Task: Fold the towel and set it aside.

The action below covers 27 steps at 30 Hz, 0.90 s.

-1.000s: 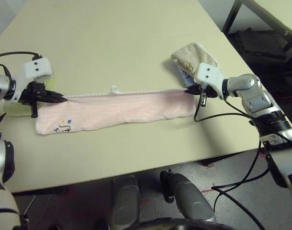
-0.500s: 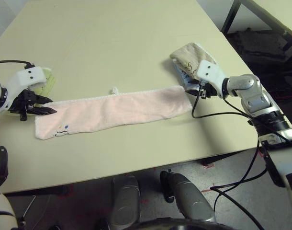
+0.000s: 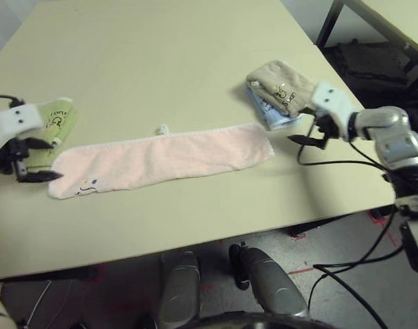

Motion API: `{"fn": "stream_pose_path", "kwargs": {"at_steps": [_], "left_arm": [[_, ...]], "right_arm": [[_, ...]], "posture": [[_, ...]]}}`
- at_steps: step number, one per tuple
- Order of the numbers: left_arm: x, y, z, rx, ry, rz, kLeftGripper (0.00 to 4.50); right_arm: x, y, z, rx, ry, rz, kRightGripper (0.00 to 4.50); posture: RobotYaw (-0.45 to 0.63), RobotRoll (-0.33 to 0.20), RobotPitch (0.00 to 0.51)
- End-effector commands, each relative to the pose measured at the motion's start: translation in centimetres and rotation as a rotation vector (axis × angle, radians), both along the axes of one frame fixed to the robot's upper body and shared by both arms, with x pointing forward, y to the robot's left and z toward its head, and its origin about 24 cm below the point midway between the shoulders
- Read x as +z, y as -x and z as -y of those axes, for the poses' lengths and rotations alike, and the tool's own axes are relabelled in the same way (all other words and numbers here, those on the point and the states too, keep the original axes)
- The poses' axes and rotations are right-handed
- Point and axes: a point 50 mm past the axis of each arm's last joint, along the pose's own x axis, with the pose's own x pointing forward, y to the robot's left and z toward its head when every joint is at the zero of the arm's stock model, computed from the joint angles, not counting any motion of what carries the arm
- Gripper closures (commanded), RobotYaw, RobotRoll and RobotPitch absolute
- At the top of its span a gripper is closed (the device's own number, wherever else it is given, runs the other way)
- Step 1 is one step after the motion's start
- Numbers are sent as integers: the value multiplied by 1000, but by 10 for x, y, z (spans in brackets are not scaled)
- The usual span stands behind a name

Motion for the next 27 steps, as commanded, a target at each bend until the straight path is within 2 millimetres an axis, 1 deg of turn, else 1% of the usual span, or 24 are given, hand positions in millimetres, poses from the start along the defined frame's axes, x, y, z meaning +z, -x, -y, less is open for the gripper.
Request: {"fn": "stream_pose_path", "kwargs": {"at_steps": [1,3,5,7,9,11,14,16,18,20,24,27], "left_arm": [[9,13,-5,10,46,41,26],[10,19,-7,6,66,54,26],[11,21,-4,-34,114,74,26],[12,19,3,-92,190,124,26],[14,16,11,-140,287,211,26],[14,16,16,-168,361,265,26],[16,17,17,-151,552,352,26],[12,22,15,-132,615,362,26],[6,28,14,-124,631,347,26],[1,32,13,-127,617,328,26],[-3,36,12,-133,601,321,26],[-5,38,13,-140,595,315,26]], "right_arm": [[-3,21,-2,57,-39,-144,0],[-9,32,-4,71,-70,-253,0],[-11,36,-10,57,-158,-341,0],[-12,30,-14,-32,-276,-441,0],[-13,19,-17,-118,-382,-518,0],[-13,11,-20,-172,-462,-578,0],[-15,0,-26,-246,-540,-670,0],[-15,-8,-29,-306,-600,-748,0],[-17,-13,-30,-374,-637,-823,0],[-20,-15,-27,-431,-653,-858,0],[-23,-19,-20,-533,-716,-912,0],[-25,-20,-20,-569,-736,-941,0]], "posture": [[-61,0,197],[-53,0,196],[-48,0,194],[-44,0,196],[-41,0,196],[-41,0,196],[-40,0,196],[-37,0,196],[-33,0,194],[-31,0,194],[-27,0,194],[-27,0,194]]}}
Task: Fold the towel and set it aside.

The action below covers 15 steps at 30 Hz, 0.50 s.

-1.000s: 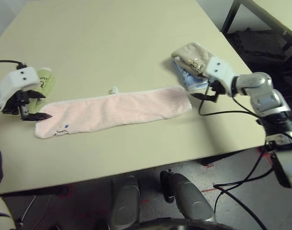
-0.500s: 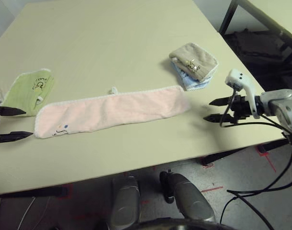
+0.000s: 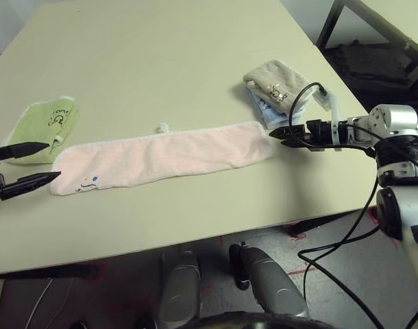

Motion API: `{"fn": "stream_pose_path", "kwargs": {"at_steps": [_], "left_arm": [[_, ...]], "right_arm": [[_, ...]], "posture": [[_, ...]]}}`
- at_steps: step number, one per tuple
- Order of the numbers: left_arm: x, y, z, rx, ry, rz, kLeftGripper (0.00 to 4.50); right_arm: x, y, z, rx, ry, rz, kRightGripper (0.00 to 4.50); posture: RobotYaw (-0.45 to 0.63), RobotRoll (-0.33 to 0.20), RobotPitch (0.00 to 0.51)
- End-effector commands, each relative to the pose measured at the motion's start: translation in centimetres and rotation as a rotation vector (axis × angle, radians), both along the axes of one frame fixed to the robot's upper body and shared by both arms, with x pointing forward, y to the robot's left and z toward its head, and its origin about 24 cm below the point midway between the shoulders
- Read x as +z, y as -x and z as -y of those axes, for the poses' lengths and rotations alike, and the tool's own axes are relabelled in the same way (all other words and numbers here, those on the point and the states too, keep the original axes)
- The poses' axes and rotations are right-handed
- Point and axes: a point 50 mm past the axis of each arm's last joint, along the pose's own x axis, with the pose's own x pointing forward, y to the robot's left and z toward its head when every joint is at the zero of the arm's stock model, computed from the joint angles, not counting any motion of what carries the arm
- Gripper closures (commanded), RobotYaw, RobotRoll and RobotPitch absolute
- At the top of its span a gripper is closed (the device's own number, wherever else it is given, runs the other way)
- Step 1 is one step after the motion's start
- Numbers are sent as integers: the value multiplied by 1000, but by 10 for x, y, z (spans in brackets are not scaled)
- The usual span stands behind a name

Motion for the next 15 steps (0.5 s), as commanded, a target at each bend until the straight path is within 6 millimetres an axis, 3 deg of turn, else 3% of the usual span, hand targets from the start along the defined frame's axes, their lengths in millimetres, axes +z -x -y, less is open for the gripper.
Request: {"fn": "stream_pose_path", "kwargs": {"at_steps": [1,15], "left_arm": [[0,2,1,-17,-18,-8,26],[3,-14,13,-77,6,21,26]], "right_arm": [[-9,1,2,-39,5,-65,0],[-22,-1,-37,79,11,-90,0]], "posture": [[-26,0,194],[-28,0,198]]}}
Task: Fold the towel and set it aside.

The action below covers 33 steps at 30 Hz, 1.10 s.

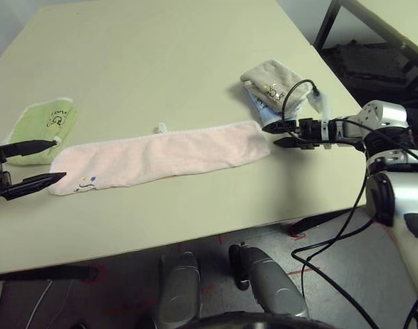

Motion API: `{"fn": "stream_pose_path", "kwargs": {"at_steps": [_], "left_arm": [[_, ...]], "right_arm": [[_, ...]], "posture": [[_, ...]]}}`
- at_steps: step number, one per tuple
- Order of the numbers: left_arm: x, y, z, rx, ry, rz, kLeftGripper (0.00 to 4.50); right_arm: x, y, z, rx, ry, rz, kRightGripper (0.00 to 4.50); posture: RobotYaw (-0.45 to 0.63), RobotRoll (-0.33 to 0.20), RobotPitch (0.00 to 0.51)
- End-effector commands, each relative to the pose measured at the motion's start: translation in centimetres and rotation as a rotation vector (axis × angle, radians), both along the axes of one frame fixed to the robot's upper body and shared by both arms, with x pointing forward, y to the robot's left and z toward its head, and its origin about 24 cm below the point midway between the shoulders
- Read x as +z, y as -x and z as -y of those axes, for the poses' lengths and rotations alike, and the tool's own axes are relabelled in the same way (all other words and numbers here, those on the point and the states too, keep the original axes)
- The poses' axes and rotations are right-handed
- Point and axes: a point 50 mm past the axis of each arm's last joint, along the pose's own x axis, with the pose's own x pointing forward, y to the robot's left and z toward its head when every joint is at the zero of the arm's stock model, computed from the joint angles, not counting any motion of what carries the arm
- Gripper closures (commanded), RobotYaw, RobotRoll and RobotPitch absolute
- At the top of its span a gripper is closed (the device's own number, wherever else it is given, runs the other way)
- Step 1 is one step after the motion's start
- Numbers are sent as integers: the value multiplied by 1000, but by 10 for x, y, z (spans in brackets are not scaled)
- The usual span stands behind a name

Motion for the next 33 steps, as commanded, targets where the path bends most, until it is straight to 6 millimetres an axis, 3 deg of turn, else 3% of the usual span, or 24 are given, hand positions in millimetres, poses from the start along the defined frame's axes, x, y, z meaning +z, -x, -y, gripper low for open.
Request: {"fn": "stream_pose_path", "kwargs": {"at_steps": [1,16,20,24,29,33], "left_arm": [[-3,-2,2,-11,4,-17,26],[-5,-10,8,-41,8,-20,26],[-7,-11,9,-47,7,-21,0],[-8,-12,10,-51,5,-21,0],[-8,-13,11,-57,5,-21,0],[-10,-14,12,-60,6,-27,0]], "right_arm": [[-17,5,-10,31,40,-66,0],[-20,8,-37,97,-10,-85,0],[-20,8,-40,93,-26,-86,1114],[-23,12,-37,99,-15,-94,2745],[-24,19,-27,110,13,-100,4460],[-21,26,-12,124,53,-96,4460]], "posture": [[-28,0,198],[-30,0,200],[-29,0,200],[-29,0,200],[-35,0,204],[-38,0,206]]}}
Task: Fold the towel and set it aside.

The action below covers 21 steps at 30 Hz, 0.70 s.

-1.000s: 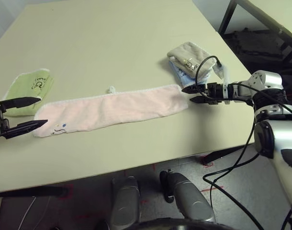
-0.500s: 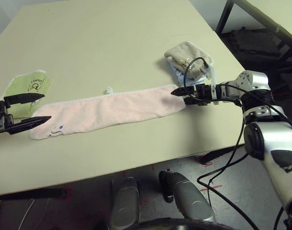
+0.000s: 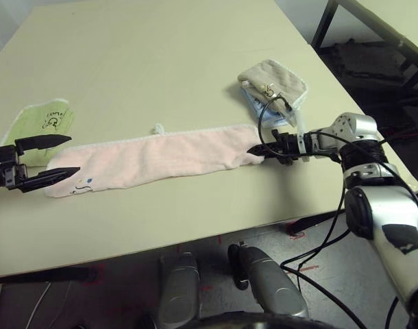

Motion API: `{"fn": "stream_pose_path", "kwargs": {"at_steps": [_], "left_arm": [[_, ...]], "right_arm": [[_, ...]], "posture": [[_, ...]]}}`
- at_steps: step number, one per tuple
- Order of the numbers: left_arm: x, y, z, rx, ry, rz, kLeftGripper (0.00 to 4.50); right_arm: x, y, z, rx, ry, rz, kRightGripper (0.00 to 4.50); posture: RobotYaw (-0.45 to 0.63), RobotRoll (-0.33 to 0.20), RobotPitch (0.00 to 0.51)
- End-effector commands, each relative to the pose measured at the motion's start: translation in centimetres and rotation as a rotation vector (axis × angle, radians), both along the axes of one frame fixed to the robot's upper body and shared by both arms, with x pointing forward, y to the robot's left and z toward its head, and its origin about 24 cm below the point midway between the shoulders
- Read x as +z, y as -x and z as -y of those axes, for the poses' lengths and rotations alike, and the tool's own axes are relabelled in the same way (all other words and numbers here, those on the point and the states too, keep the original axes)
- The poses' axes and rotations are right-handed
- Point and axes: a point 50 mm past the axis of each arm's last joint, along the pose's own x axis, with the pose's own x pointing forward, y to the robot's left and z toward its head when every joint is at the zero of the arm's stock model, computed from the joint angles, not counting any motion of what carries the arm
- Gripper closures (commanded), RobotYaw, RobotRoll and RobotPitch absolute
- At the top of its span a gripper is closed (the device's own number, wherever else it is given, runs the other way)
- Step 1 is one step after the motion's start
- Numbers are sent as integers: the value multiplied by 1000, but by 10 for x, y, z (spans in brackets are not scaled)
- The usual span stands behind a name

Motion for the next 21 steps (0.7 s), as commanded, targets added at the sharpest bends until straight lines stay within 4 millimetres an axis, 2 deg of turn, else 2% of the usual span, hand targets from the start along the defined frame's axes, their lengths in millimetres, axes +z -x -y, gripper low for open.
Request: {"fn": "stream_pose_path", "kwargs": {"at_steps": [1,7,13,17,19,21], "left_arm": [[-5,0,1,-10,-8,-23,0],[-7,0,1,-10,-9,-33,0],[-6,0,1,-10,-13,-38,0],[-5,1,0,-8,-18,-41,0],[-5,1,-1,-4,-20,-42,0],[-5,2,-2,1,-22,-43,0]], "right_arm": [[-1,7,15,14,56,-4,4460],[12,7,45,-9,127,42,4460],[27,7,63,20,199,86,4460],[37,7,69,48,252,113,4460],[47,7,66,91,294,150,4460],[62,11,55,162,313,184,4460]], "posture": [[-41,0,207],[-51,0,206],[-55,0,208],[-51,0,210],[-52,0,210],[-56,0,210]]}}
